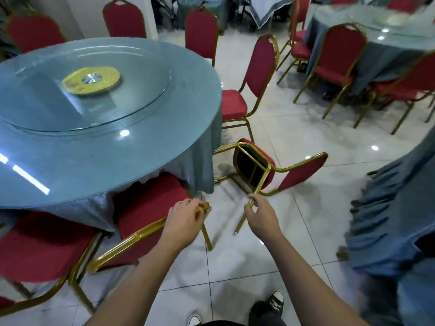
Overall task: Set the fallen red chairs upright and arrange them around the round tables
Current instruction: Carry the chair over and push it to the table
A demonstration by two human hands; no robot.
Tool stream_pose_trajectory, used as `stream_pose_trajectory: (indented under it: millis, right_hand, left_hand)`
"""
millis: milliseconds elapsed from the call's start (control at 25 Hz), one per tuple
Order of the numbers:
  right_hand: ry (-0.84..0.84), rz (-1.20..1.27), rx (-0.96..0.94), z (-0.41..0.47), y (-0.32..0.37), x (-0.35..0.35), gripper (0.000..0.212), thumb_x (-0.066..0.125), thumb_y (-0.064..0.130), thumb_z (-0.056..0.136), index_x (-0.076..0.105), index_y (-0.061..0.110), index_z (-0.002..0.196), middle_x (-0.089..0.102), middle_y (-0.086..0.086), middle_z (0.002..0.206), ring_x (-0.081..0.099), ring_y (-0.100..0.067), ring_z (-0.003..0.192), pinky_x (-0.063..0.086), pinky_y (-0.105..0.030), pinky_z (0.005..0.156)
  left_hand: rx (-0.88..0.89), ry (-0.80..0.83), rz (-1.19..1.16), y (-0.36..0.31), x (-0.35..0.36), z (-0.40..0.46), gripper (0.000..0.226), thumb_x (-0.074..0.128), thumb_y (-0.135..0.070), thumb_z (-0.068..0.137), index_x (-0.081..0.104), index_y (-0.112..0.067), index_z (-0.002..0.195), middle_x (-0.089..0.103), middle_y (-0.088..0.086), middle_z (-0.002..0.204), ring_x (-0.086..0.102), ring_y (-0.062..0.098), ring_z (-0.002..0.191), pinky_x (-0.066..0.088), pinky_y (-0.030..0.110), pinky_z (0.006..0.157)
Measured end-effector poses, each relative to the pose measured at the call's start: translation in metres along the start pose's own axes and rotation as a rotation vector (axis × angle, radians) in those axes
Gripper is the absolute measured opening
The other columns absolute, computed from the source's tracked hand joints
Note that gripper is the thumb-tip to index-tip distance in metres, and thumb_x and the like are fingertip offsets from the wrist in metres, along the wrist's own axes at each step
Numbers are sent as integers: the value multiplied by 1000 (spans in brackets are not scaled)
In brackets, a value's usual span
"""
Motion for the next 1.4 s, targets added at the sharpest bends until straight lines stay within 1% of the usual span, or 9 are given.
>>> stream_pose_trajectory:
  millis: [40, 160, 400, 600, 800, 920, 1080, 1280, 1400]
  right_hand:
    - [-13, 20, 16, 7, -10, -13, 38, 54, 30, 101, 53, 26, 138, 55, 2, 140, 53, -16, 123, 44, -19, 78]
    - [-46, 56, 30, 30, -44, -53, 35, 55, 29, 99, 56, 24, 134, 58, 2, 134, 54, -16, 122, 44, -28, 90]
    - [-85, 118, 56, 111, -121, -158, 31, 55, 27, 99, 59, 25, 130, 60, 5, 131, 58, -14, 119, 46, -27, 91]
    - [-90, 145, 85, 175, -183, -236, 31, 54, 26, 99, 59, 26, 130, 61, 6, 128, 58, -12, 117, 46, -27, 90]
    - [-70, 157, 167, 249, -241, -281, 34, 54, 23, 99, 60, 21, 132, 63, 2, 129, 59, -13, 114, 46, -26, 91]
    - [-78, 132, 195, 314, -266, -306, 35, 54, 23, 98, 60, 17, 132, 64, -1, 129, 60, -15, 114, 46, -27, 94]
    - [-34, 60, 235, 407, -290, -336, 35, 55, 22, 98, 60, 17, 132, 65, -2, 129, 60, -16, 115, 48, -32, 98]
    - [-20, 22, 263, 529, -323, -368, 32, 56, 22, 97, 62, 18, 128, 67, -3, 123, 61, -15, 109, 47, -27, 93]
    - [-28, 42, 348, 585, -374, -377, 30, 56, 24, 97, 63, 21, 126, 67, 0, 120, 58, -9, 102, 44, -24, 87]
  left_hand:
    - [25, 21, -3, -18, 8, 10, 22, 48, -30, 101, 60, -33, 118, 61, -8, 118, 53, 17, 112, 45, 39, 99]
    - [77, 61, -32, -78, 33, 40, 22, 48, -30, 101, 61, -32, 119, 61, -9, 122, 53, 14, 113, 45, 39, 102]
    - [153, 115, -65, -215, 99, 107, 25, 47, -29, 102, 59, -31, 124, 60, -9, 129, 50, 13, 120, 42, 36, 106]
    - [121, 141, -85, -298, 156, 160, 24, 49, -32, 102, 59, -32, 124, 60, -8, 128, 52, 11, 117, 46, 34, 104]
    - [115, 193, -76, -354, 211, 233, 23, 48, -34, 100, 57, -36, 121, 61, -13, 124, 51, 7, 113, 43, 26, 98]
    - [136, 239, -91, -384, 242, 297, 21, 47, -34, 99, 56, -36, 118, 61, -14, 118, 52, 8, 110, 49, 34, 98]
    - [114, 289, -117, -423, 277, 391, 26, 47, -32, 100, 58, -32, 123, 60, -11, 123, 51, 12, 117, 47, 40, 103]
    - [161, 385, -105, -482, 325, 502, 25, 49, -29, 99, 59, -27, 122, 62, -7, 121, 53, 16, 114, 45, 38, 101]
    - [150, 431, -88, -506, 372, 561, 26, 48, -29, 99, 57, -28, 123, 61, -7, 121, 52, 16, 113, 46, 38, 98]
Point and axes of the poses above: each hand's wrist, its own z-axis towards the middle knuckle, its own x-axis out of the palm, y = z × x, the point moved 6 cm from there along z, towards the middle knuckle
